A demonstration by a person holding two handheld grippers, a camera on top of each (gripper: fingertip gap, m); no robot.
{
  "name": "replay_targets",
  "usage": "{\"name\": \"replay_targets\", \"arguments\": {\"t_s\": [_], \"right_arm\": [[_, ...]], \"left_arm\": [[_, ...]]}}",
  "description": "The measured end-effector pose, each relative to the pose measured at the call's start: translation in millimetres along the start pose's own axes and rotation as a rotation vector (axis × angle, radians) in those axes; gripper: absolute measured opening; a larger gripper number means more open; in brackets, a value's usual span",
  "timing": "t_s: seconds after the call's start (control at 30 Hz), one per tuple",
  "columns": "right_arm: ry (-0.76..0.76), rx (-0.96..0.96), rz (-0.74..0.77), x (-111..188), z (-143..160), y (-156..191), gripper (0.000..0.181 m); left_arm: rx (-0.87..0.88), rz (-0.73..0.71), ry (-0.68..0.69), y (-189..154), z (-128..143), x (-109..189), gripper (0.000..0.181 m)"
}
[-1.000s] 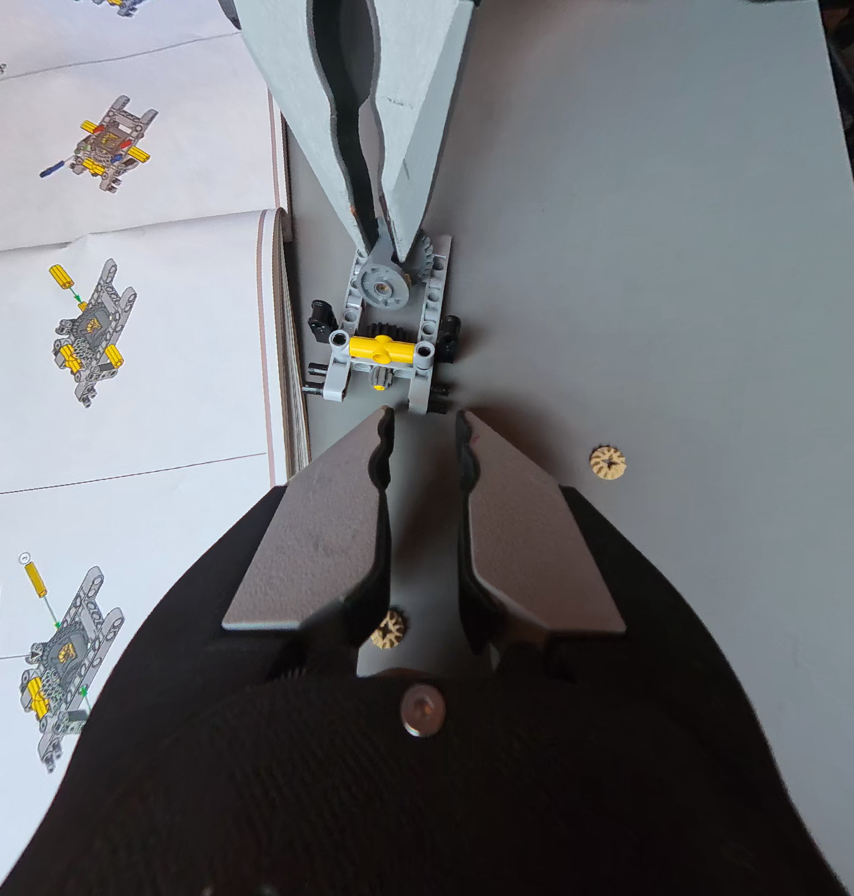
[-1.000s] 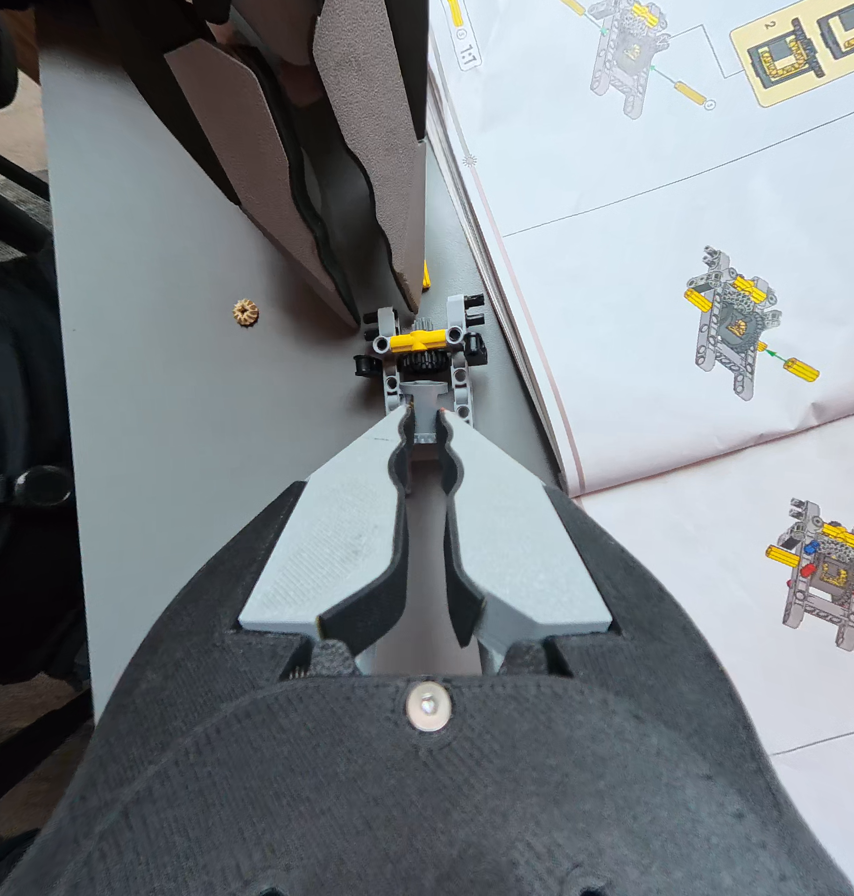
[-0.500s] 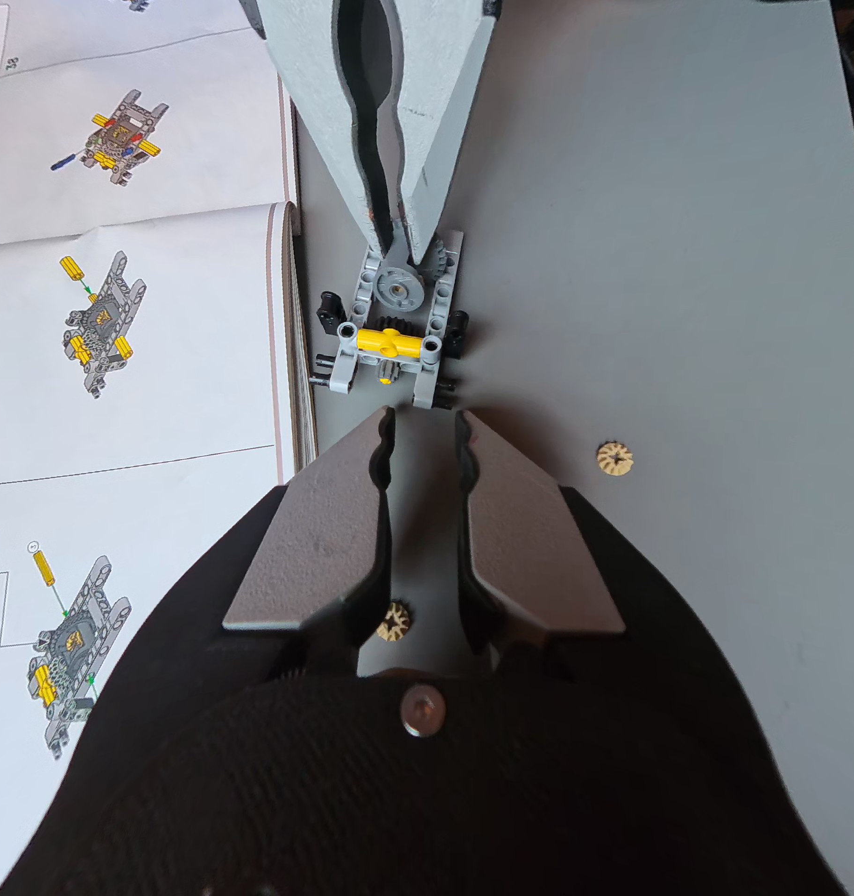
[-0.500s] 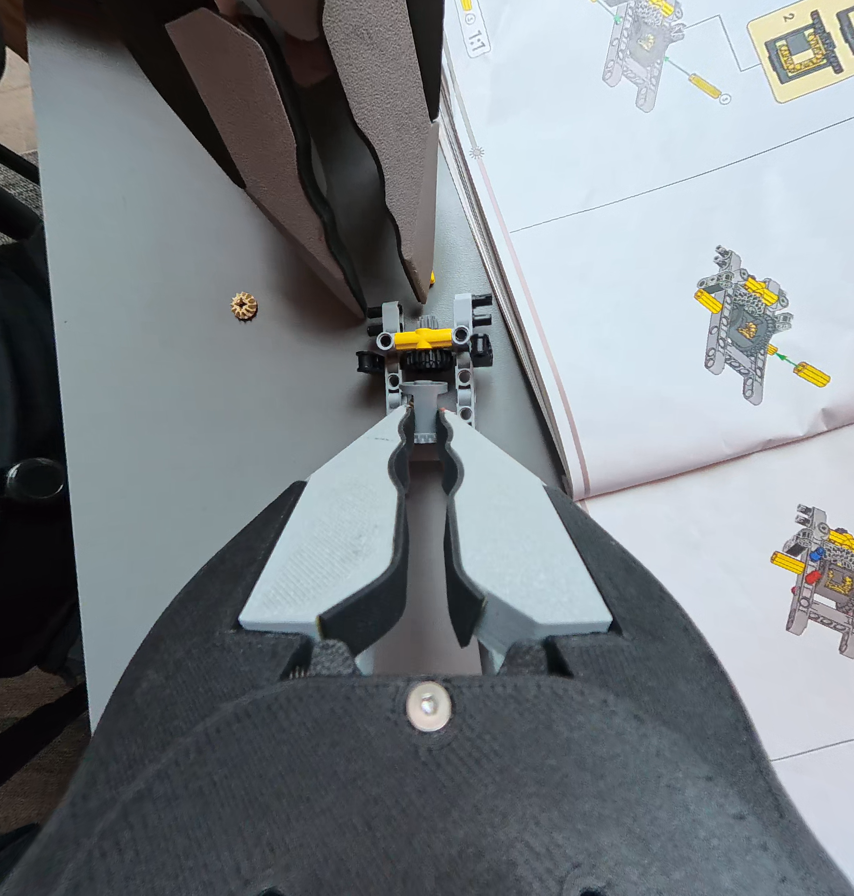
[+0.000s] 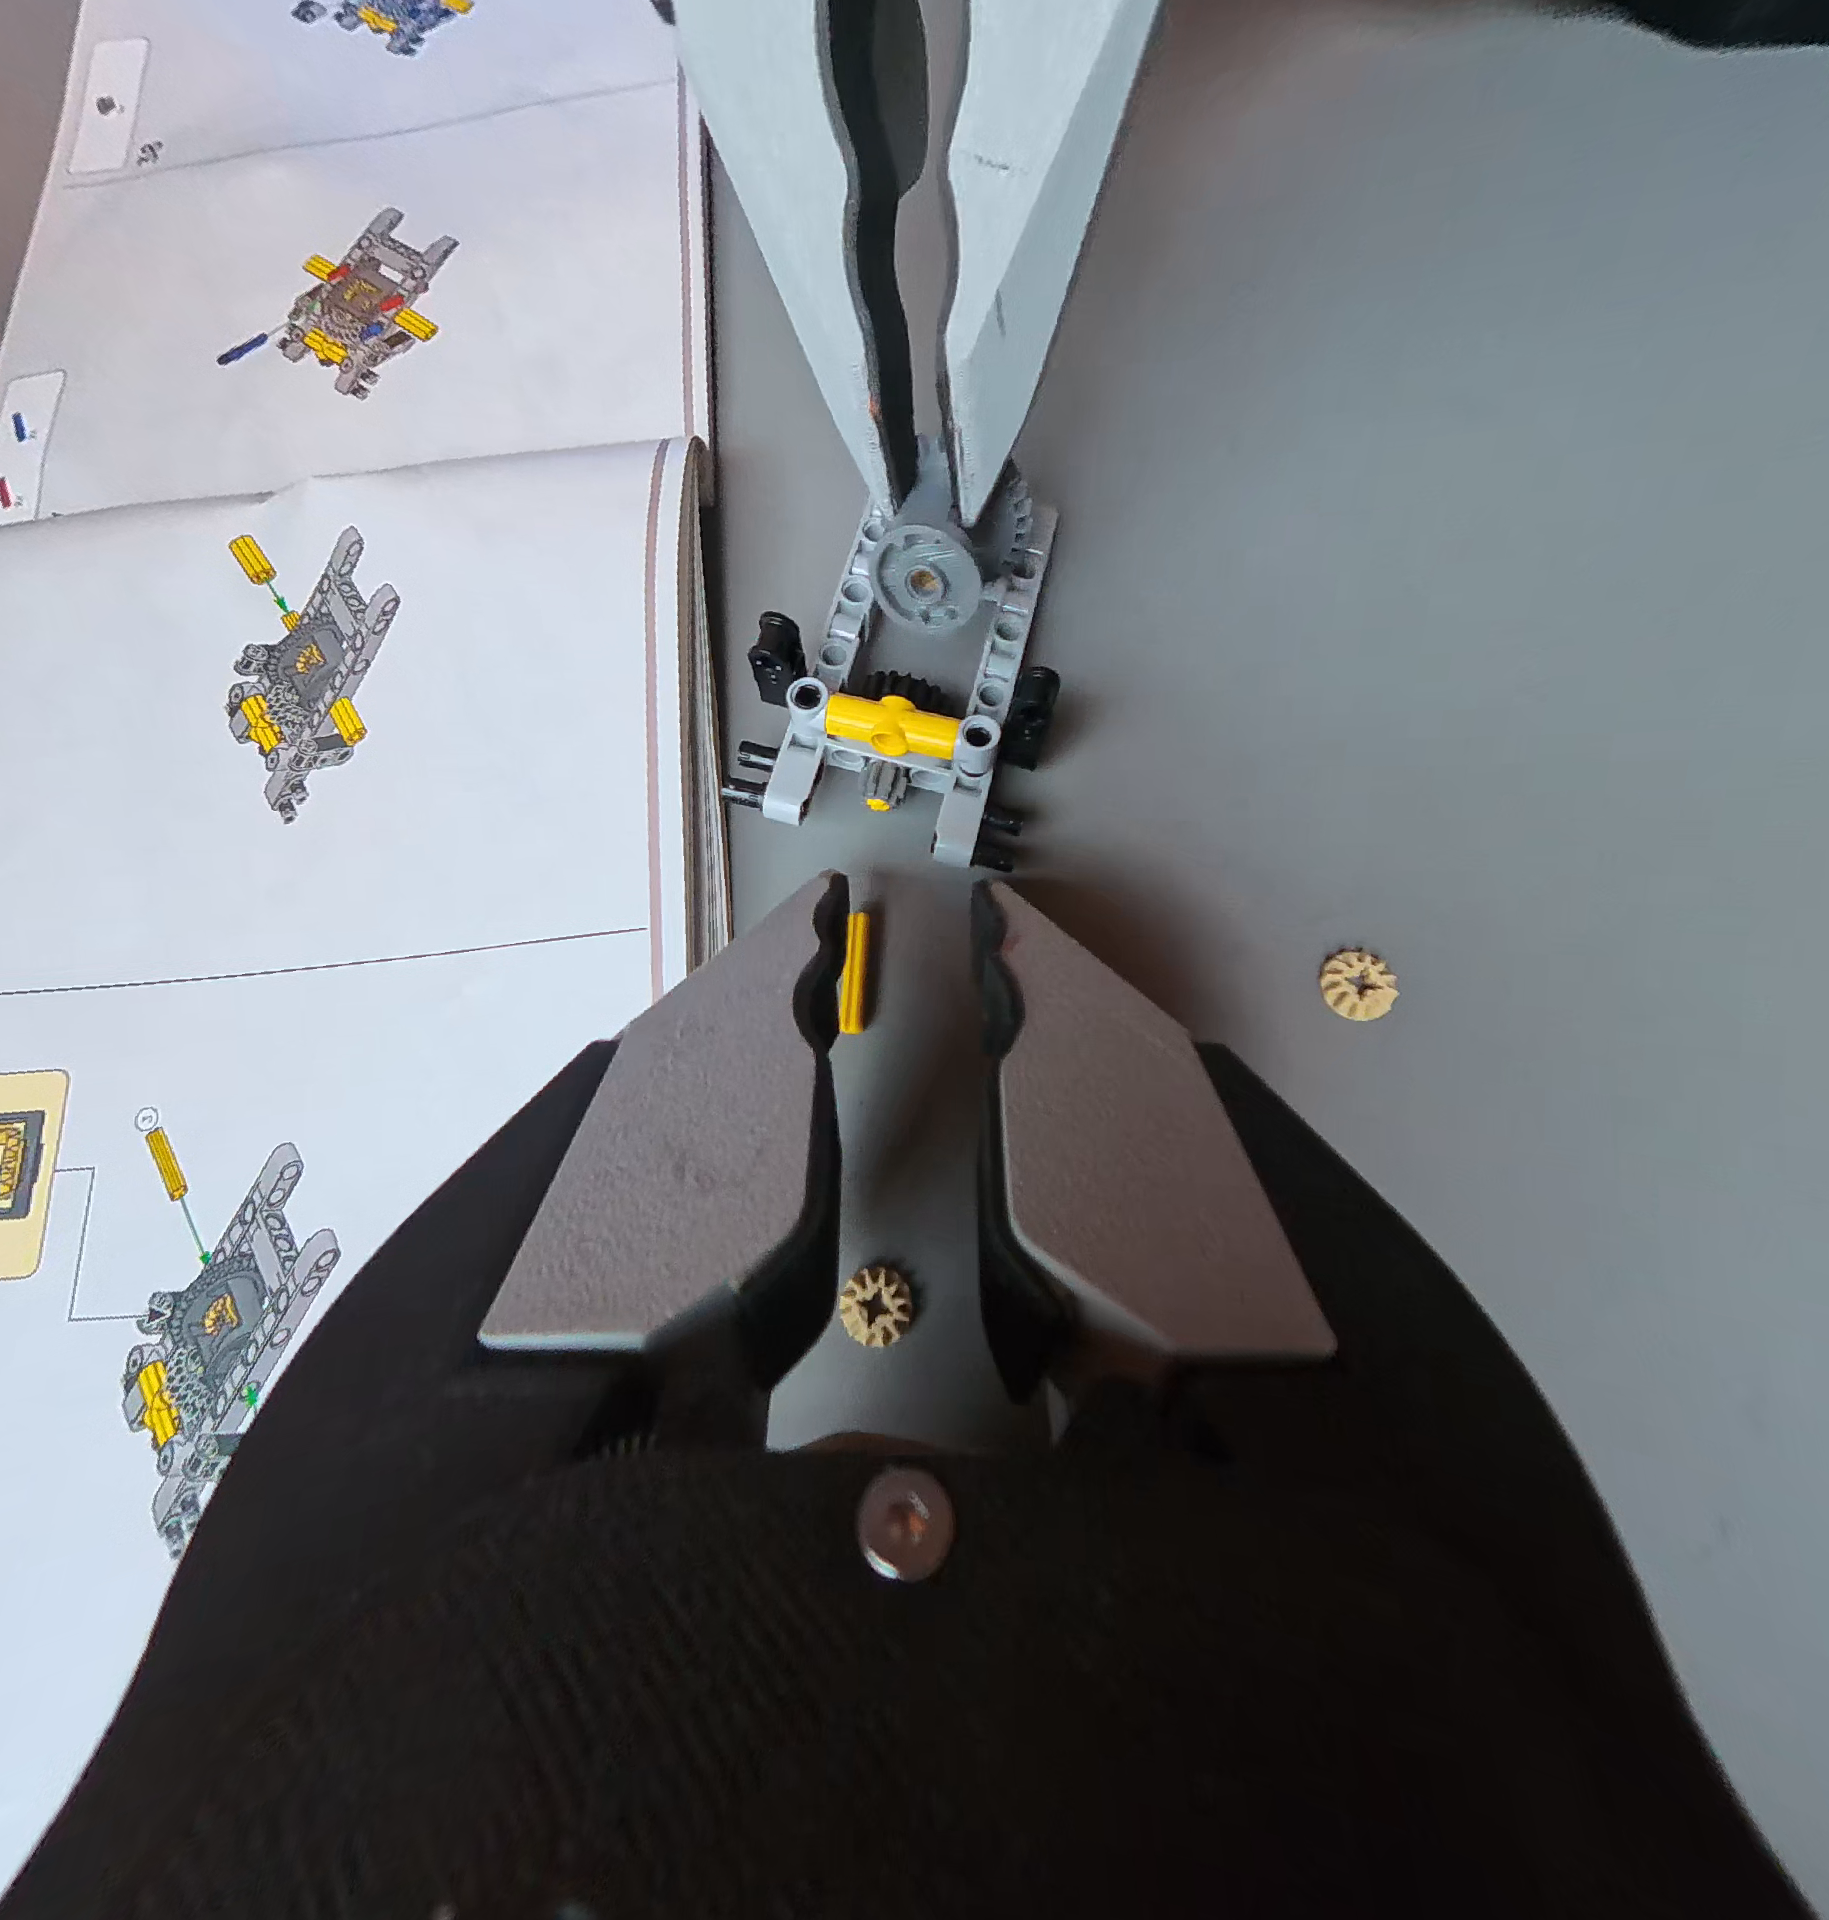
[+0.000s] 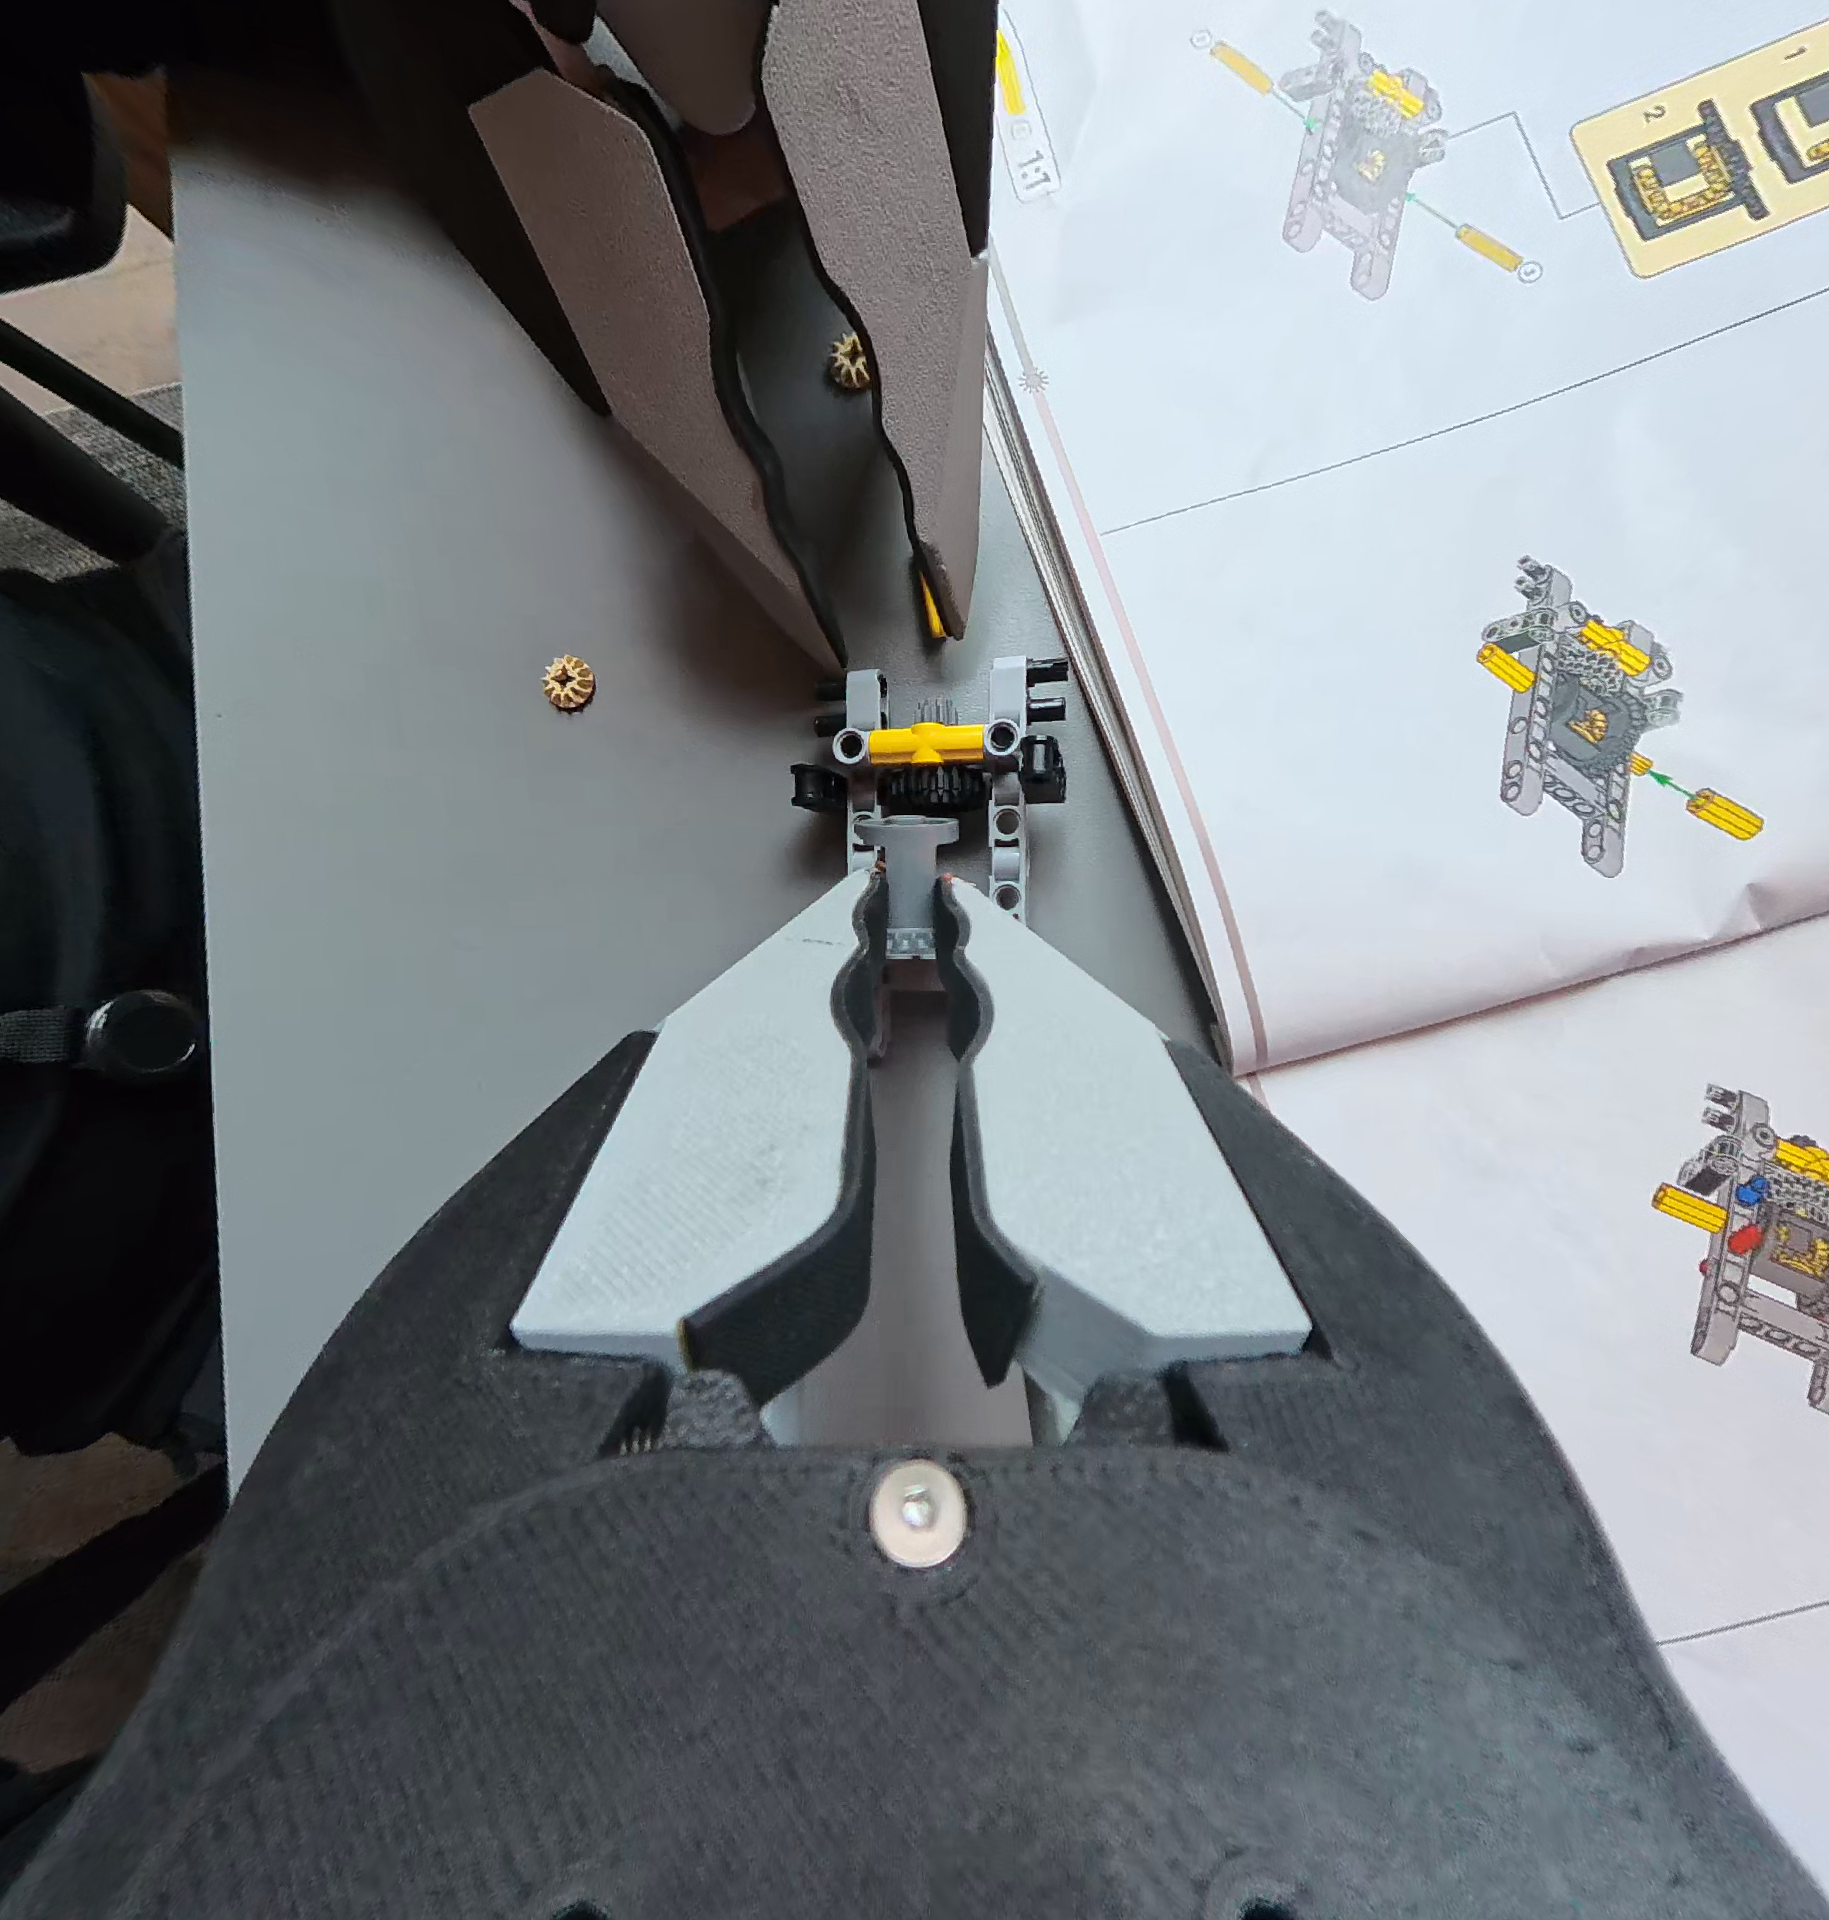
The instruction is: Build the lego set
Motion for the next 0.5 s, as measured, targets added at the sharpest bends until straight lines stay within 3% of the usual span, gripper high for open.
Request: {"name": "replay_targets", "arguments": {"t_s": [0.5], "right_arm": [[0.013,0.003,0.004,-2.4,2.0,-0.5,0.006]], "left_arm": [[-0.007,-0.006,0.001,0.2,0.2,0.6,0.019]]}}
Point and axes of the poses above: each gripper's, where its closed fingertips meet, x back along the fingers, z out of its underside, y = z × x across the jaws, the point moved 3 cm from there along x, back along the fingers, and after that the axes turned 9 degrees about -y, right-handed, at the moved point
